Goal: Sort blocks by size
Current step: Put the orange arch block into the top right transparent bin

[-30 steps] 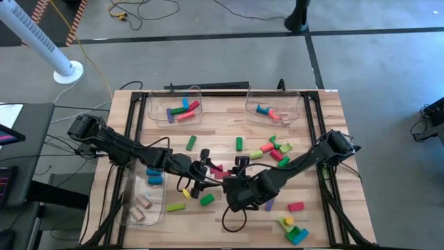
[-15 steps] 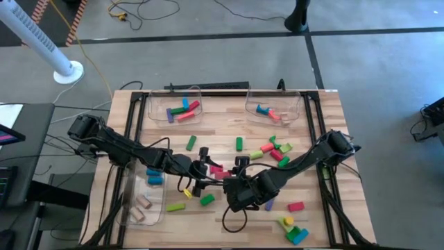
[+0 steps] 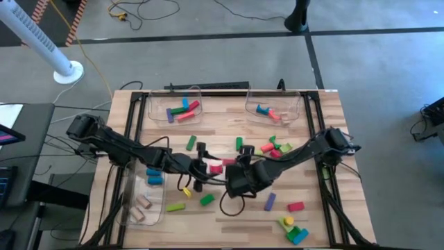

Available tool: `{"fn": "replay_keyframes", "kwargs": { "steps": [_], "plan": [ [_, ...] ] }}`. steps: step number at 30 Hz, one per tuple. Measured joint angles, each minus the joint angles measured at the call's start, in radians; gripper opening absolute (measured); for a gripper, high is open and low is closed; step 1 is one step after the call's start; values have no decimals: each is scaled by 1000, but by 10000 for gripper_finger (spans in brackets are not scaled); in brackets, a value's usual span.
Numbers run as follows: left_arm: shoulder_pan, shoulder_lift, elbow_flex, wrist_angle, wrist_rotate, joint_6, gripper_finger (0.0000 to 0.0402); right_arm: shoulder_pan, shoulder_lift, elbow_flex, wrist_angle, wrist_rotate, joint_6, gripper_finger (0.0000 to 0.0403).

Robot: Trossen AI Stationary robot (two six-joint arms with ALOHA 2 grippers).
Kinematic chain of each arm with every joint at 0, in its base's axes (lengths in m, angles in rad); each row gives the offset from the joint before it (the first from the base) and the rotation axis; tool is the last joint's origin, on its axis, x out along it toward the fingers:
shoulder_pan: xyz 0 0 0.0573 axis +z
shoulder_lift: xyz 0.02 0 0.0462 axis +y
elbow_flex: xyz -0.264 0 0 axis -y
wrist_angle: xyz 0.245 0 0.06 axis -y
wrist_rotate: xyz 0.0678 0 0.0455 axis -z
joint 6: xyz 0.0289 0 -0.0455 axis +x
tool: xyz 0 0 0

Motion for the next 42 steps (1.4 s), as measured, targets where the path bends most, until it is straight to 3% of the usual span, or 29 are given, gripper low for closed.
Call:
{"fn": "replay_keyframes", "kwargs": {
  "steps": [11, 19, 30, 42],
  "plan": [
    [0, -206, 0, -225, -64, -33, 259, -123, -49, -1, -52, 4, -8, 166],
    [0, -252, -2, -418, -64, -151, 259, -255, -162, -1, -130, 21, -22, 166],
    [-45, -251, -144, -297, -20, -247, 259, -473, -287, -1, -191, -19, -87, 166],
    [-114, -251, -151, -278, -5, -256, 259, -726, -315, -50, -187, -147, -158, 166]
  ]
}}
